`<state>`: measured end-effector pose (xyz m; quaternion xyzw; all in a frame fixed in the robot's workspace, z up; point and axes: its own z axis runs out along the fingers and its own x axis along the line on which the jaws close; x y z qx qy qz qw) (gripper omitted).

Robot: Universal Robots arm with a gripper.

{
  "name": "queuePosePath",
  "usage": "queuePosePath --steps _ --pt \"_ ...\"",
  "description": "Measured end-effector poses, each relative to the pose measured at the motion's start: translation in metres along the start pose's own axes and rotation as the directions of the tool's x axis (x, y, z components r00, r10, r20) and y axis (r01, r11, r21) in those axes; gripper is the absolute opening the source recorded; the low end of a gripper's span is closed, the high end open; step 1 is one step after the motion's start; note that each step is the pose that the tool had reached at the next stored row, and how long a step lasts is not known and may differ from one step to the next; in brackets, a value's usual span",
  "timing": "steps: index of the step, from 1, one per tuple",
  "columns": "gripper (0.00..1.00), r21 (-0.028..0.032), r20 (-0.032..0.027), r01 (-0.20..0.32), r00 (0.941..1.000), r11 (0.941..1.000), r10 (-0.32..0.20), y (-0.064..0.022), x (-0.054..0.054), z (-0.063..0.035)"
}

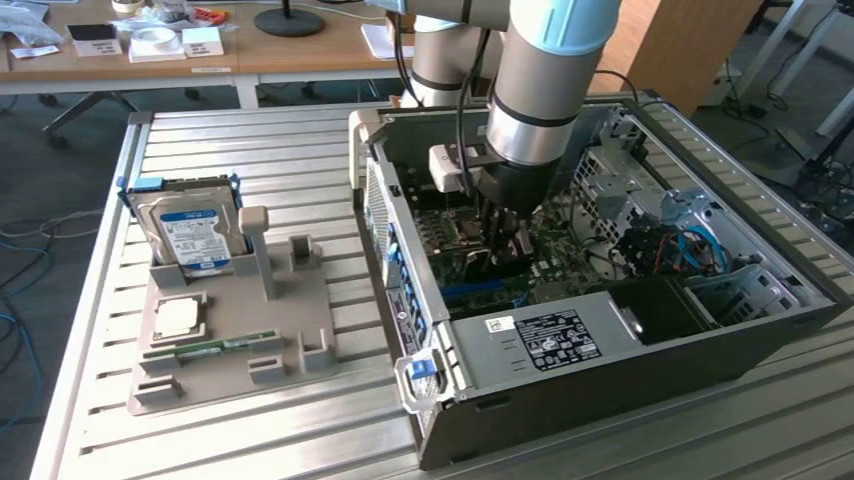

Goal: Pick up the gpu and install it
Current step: 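Insert the gpu into the slot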

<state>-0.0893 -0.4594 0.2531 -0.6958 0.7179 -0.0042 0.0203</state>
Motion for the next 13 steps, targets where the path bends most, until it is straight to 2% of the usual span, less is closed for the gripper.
queuePosePath --steps 13 --pt "0.27 -0.0007 0.0002 -0.002 1.0 1.0 0.002 0.0008 0.0 0.0023"
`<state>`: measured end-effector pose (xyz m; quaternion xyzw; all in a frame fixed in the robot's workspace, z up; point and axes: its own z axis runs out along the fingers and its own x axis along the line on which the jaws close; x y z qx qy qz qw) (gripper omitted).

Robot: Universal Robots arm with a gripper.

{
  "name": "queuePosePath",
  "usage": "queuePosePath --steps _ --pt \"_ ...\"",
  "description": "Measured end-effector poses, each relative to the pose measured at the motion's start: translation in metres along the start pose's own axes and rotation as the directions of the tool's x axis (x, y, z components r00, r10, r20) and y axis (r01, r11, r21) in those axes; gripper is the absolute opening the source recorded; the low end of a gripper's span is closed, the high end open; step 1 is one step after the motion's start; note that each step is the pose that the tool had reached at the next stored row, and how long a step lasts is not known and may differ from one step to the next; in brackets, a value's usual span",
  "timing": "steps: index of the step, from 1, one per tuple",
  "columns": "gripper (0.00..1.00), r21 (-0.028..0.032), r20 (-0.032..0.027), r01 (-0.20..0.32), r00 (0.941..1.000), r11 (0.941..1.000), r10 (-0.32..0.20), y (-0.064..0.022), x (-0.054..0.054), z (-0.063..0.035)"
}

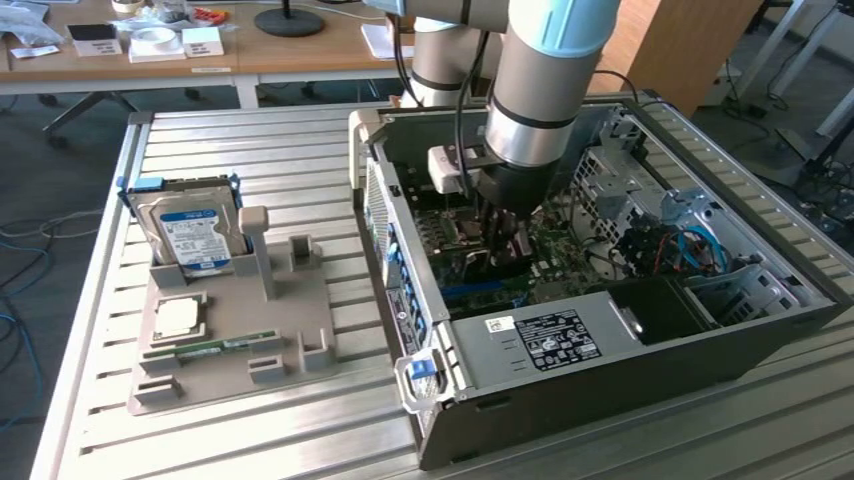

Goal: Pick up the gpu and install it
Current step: 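Insert the gpu into the slot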

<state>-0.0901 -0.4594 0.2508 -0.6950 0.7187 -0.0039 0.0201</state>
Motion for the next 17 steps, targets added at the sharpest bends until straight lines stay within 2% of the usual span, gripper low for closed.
queuePosePath --steps 17 --pt "0.27 -0.0021 -0.0006 0.0 1.0 1.0 0.0 0.0003 0.0007 0.0053"
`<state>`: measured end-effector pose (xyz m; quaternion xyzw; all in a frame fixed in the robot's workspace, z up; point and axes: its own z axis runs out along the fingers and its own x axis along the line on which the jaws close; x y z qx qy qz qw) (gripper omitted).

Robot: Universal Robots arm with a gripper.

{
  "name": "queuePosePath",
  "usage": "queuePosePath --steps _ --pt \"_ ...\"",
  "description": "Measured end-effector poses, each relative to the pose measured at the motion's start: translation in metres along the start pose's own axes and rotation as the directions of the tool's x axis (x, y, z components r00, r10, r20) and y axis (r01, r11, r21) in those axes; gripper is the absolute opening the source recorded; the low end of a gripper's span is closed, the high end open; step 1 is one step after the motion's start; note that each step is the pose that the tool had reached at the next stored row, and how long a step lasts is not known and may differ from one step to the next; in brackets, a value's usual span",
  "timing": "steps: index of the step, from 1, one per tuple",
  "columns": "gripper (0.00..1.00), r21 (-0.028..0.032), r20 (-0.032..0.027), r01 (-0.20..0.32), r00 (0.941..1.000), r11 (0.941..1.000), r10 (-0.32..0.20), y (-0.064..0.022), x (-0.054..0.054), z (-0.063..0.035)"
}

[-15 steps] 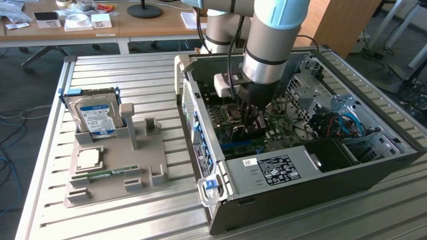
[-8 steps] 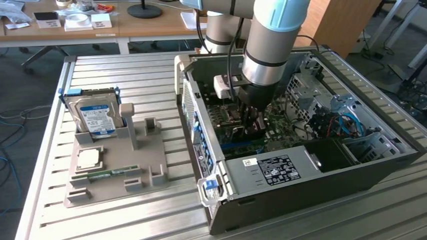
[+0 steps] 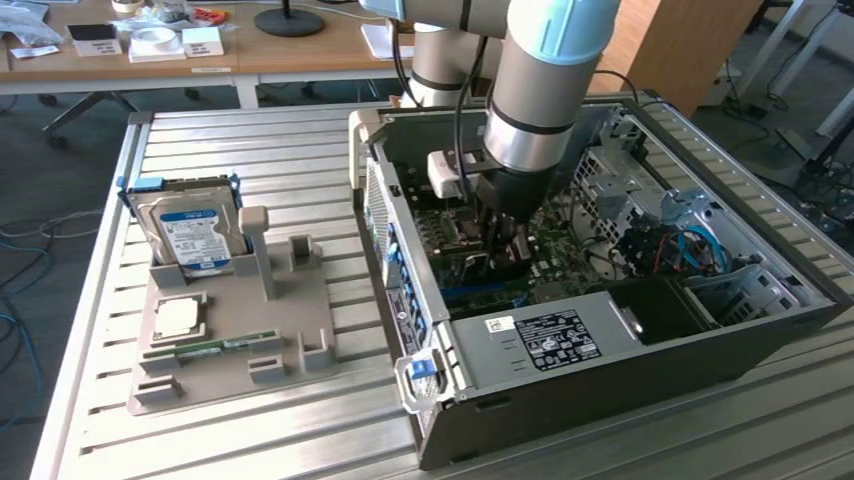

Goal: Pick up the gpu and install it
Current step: 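Insert the gpu into the slot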

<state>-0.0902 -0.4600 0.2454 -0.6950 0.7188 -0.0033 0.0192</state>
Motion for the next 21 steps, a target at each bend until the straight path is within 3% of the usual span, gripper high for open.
queuePosePath --steps 21 --pt "0.27 0.0 -0.0011 0.0 1.0 1.0 0.0 0.0001 0.0005 -0.0008"
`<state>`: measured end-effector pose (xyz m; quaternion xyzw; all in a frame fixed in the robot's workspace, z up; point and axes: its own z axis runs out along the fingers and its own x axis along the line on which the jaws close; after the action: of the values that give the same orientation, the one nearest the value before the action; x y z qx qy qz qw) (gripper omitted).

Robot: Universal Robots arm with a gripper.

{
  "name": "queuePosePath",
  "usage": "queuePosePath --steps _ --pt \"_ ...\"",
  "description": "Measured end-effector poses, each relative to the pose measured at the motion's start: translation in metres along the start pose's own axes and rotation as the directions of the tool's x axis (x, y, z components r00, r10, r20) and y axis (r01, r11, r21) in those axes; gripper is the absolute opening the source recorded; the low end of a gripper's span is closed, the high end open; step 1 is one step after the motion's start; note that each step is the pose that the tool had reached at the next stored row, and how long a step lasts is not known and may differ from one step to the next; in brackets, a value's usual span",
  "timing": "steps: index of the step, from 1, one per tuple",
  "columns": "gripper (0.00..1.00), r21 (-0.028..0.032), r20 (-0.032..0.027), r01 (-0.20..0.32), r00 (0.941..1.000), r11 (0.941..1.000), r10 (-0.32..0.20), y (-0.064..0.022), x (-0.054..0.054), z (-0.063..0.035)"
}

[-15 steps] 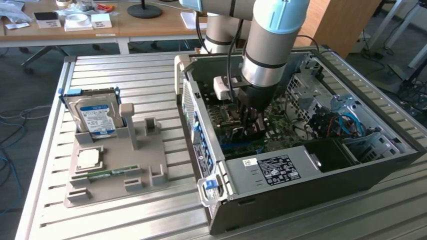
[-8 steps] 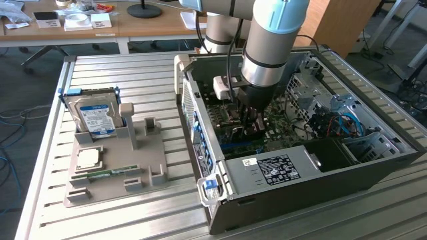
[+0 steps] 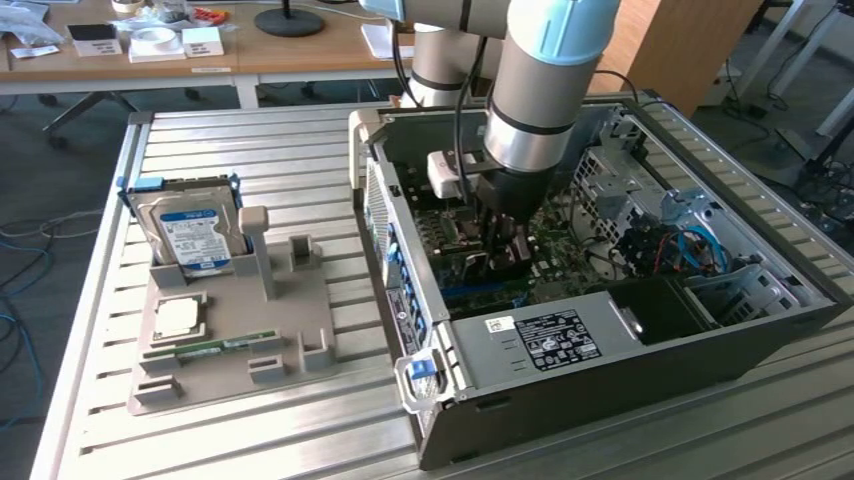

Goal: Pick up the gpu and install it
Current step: 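Insert the gpu into the slot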

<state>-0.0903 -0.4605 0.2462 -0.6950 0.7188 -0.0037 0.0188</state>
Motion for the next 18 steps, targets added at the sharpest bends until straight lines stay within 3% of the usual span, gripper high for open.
queuePosePath --steps 18 --pt "0.27 0.0001 0.0001 0.0 1.0 1.0 0.0 0.0002 0.0011 0.0064"
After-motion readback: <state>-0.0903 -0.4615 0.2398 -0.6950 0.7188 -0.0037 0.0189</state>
